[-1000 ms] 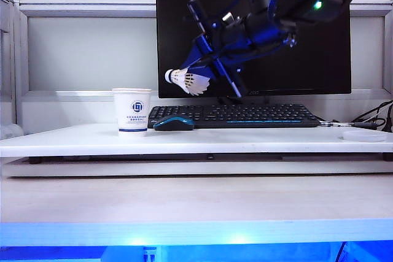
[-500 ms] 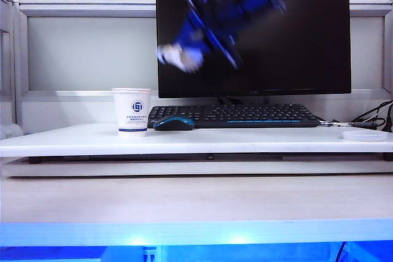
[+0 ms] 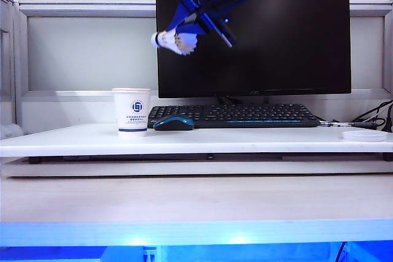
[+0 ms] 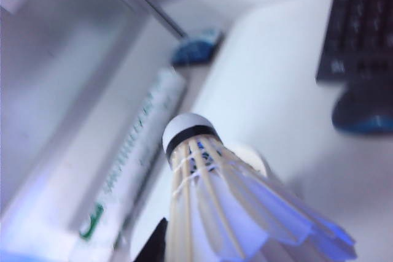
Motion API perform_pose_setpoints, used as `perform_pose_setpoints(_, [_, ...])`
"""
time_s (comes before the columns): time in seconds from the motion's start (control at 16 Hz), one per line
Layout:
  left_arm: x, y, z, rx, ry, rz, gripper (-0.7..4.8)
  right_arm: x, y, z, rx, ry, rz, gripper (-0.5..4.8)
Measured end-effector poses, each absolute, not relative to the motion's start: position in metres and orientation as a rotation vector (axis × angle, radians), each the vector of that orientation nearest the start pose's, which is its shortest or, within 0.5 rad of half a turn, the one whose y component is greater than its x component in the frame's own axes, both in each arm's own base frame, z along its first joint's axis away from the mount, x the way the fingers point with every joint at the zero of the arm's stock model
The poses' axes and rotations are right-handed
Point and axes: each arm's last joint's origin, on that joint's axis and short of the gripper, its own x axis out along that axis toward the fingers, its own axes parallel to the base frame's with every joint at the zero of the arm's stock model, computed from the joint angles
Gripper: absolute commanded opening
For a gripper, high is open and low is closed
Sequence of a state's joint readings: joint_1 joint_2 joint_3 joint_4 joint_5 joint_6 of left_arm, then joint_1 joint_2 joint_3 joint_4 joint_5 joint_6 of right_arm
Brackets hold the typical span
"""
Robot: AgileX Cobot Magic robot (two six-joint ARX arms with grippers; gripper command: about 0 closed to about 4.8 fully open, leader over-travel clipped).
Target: Pick up the badminton from the table and put it into the white paper cup.
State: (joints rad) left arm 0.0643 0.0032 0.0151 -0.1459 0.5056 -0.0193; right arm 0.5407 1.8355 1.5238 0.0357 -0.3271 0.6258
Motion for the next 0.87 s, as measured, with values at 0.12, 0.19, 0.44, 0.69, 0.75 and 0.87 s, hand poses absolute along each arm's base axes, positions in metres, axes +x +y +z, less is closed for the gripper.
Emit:
perform_pose_setpoints(0.12, [0.093, -0.008, 0.155, -0.057, 0.134, -0.439, 1.33, 0.364, 0.231, 0.310, 0.527, 0.577, 0.735, -0.09])
perform_pose_setpoints(0.19, [0.093, -0.008, 0.155, -0.057, 0.134, -0.439, 1.33, 0.364, 0.231, 0.308, 0.505, 0.593, 0.734, -0.09])
perform_pose_setpoints(0.44, [0.093, -0.008, 0.155, -0.057, 0.134, -0.439, 1.33, 0.360, 0.237, 0.306, 0.469, 0.597, 0.751, -0.09])
perform_pose_setpoints(0.69, [0.093, -0.008, 0.155, -0.057, 0.134, -0.439, 1.33, 0.354, 0.245, 0.306, 0.431, 0.593, 0.781, -0.09])
perform_pose_setpoints(0.75, [0.093, -0.008, 0.155, -0.057, 0.134, -0.439, 1.33, 0.352, 0.248, 0.306, 0.415, 0.587, 0.788, -0.09])
perform_pose_setpoints(0.87, [0.093, -0.008, 0.155, -0.057, 0.134, -0.439, 1.33, 0.351, 0.249, 0.306, 0.410, 0.585, 0.790, -0.09])
